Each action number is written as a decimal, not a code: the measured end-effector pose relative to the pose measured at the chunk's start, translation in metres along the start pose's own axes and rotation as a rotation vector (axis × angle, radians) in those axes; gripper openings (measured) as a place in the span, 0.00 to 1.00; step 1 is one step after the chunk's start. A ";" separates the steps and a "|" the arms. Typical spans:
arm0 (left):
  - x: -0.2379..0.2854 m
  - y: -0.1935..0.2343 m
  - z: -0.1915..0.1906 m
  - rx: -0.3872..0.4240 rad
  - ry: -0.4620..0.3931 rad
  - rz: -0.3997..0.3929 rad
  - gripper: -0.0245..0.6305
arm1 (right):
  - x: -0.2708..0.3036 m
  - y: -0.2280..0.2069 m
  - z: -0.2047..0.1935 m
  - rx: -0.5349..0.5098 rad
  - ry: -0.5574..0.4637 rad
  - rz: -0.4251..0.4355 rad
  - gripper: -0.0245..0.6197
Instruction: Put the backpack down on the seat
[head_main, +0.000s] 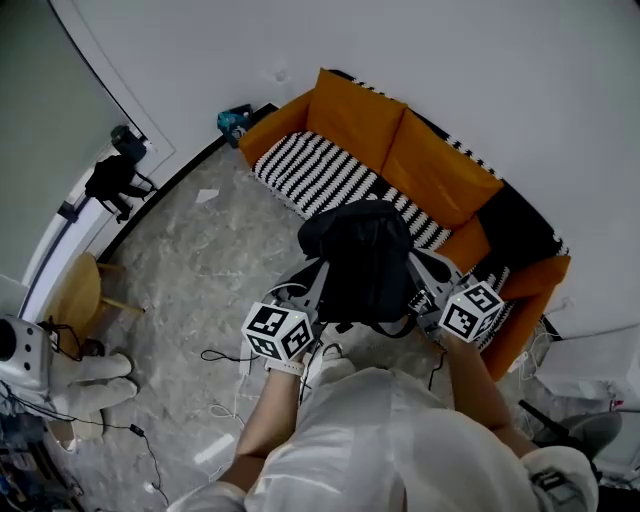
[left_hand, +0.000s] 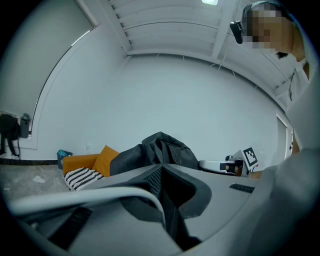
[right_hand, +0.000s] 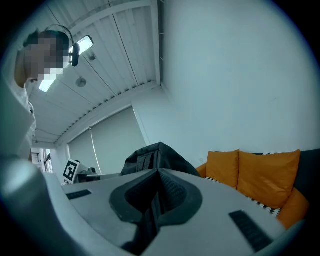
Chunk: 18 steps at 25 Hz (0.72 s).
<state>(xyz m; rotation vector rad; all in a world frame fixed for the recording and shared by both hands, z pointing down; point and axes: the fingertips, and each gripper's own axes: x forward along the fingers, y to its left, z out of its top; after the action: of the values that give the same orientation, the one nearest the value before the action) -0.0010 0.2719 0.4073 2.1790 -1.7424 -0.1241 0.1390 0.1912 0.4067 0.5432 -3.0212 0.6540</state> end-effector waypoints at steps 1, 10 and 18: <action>-0.002 0.008 0.002 -0.004 0.000 -0.005 0.07 | 0.008 0.003 -0.001 0.003 0.000 -0.003 0.07; -0.004 0.037 0.008 0.014 -0.006 -0.041 0.07 | 0.036 0.010 -0.008 -0.013 -0.006 -0.016 0.07; -0.010 0.055 0.017 0.032 -0.008 -0.073 0.07 | 0.058 0.018 -0.009 -0.014 -0.023 -0.017 0.07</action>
<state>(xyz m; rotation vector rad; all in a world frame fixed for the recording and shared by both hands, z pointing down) -0.0590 0.2678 0.4077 2.2685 -1.6809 -0.1233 0.0773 0.1911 0.4118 0.5790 -3.0364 0.6303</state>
